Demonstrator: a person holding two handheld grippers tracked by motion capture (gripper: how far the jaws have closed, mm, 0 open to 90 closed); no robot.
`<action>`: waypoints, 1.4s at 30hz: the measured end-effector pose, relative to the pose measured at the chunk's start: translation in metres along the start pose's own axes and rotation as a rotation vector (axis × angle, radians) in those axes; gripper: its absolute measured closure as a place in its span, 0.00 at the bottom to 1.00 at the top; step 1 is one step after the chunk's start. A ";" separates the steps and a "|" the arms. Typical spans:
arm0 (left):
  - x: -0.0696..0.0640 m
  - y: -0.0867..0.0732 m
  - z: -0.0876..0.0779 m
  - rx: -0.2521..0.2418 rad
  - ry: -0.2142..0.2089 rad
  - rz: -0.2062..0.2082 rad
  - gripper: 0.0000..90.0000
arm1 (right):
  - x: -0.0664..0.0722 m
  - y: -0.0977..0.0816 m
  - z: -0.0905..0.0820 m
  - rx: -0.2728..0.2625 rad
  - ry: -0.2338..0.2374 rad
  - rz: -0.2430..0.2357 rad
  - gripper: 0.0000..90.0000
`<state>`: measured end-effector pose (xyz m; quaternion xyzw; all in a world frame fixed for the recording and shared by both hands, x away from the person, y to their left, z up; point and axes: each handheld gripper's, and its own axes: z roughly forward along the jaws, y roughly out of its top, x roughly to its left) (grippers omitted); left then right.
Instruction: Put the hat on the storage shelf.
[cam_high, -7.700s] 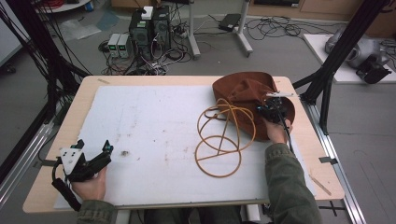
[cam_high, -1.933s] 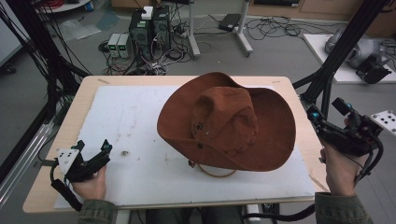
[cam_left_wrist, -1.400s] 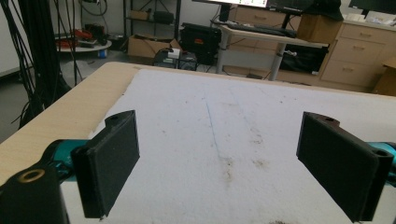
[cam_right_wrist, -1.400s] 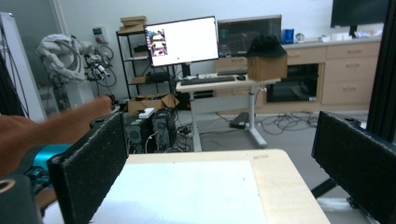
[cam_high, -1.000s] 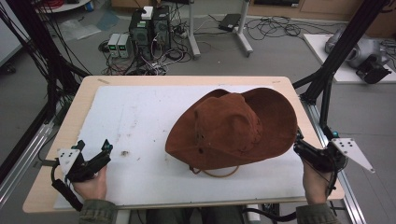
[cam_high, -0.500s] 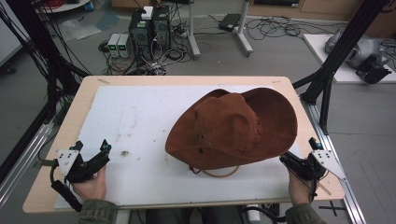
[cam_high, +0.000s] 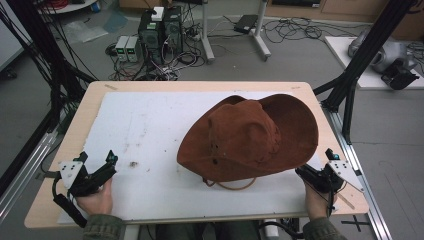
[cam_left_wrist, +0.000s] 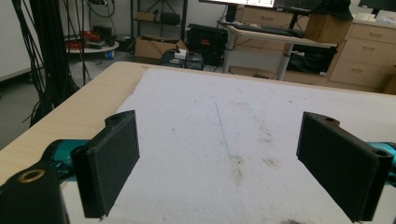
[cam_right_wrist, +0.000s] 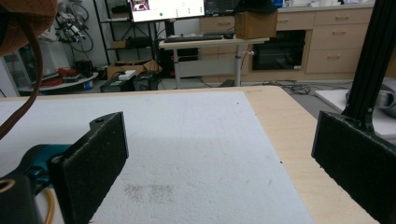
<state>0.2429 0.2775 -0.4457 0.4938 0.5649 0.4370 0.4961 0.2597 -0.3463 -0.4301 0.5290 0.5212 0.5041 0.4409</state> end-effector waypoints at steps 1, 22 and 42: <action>0.000 0.000 0.000 0.000 0.001 -0.003 0.15 | 0.000 0.000 0.000 -0.001 -0.001 0.001 0.03; 0.002 0.001 -0.005 -0.004 0.004 -0.011 0.15 | 0.002 0.000 -0.001 0.001 0.014 -0.010 0.03; 0.003 0.001 -0.006 -0.006 0.010 -0.013 0.15 | -0.003 0.000 -0.002 0.001 -0.002 0.017 0.03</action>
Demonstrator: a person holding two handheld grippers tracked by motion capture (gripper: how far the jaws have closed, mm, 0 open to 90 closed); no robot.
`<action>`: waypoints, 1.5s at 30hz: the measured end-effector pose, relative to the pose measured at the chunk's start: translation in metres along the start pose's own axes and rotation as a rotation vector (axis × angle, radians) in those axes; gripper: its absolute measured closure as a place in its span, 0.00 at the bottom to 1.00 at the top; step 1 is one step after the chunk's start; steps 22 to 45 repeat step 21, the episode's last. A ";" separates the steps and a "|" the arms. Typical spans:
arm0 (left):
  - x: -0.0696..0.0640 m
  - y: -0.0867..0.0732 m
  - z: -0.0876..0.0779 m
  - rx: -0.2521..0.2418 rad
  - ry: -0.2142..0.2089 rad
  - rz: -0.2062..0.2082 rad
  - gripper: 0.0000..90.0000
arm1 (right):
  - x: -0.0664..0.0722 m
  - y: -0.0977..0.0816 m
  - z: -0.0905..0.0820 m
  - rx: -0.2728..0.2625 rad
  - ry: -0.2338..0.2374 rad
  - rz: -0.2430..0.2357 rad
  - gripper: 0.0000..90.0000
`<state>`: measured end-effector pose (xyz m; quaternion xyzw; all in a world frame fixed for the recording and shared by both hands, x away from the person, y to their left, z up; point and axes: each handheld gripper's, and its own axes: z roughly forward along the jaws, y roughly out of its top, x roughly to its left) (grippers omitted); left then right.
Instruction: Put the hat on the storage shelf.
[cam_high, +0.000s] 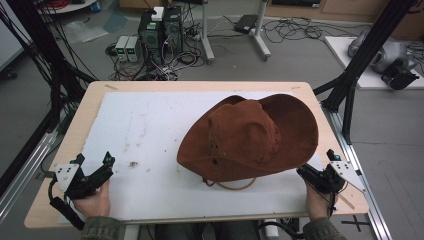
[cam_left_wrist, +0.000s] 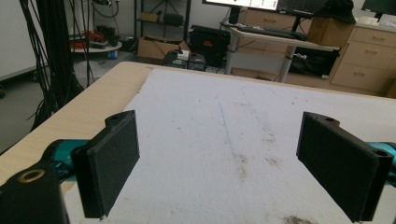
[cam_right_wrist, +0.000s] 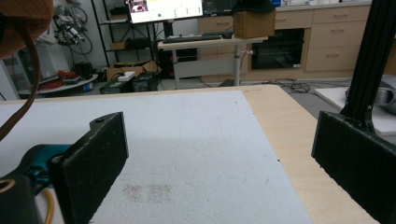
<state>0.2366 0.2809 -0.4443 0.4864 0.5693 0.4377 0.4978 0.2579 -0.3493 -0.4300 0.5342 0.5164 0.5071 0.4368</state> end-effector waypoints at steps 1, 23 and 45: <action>0.000 0.000 0.000 0.001 0.000 -0.001 0.15 | 0.000 0.000 0.000 0.000 -0.001 0.000 0.03; 0.004 -0.001 0.003 0.010 0.003 -0.006 0.15 | 0.000 -0.002 0.002 0.021 0.009 0.005 0.03; 0.004 -0.001 0.003 0.010 0.003 -0.006 0.15 | 0.000 -0.002 0.002 0.021 0.009 0.005 0.03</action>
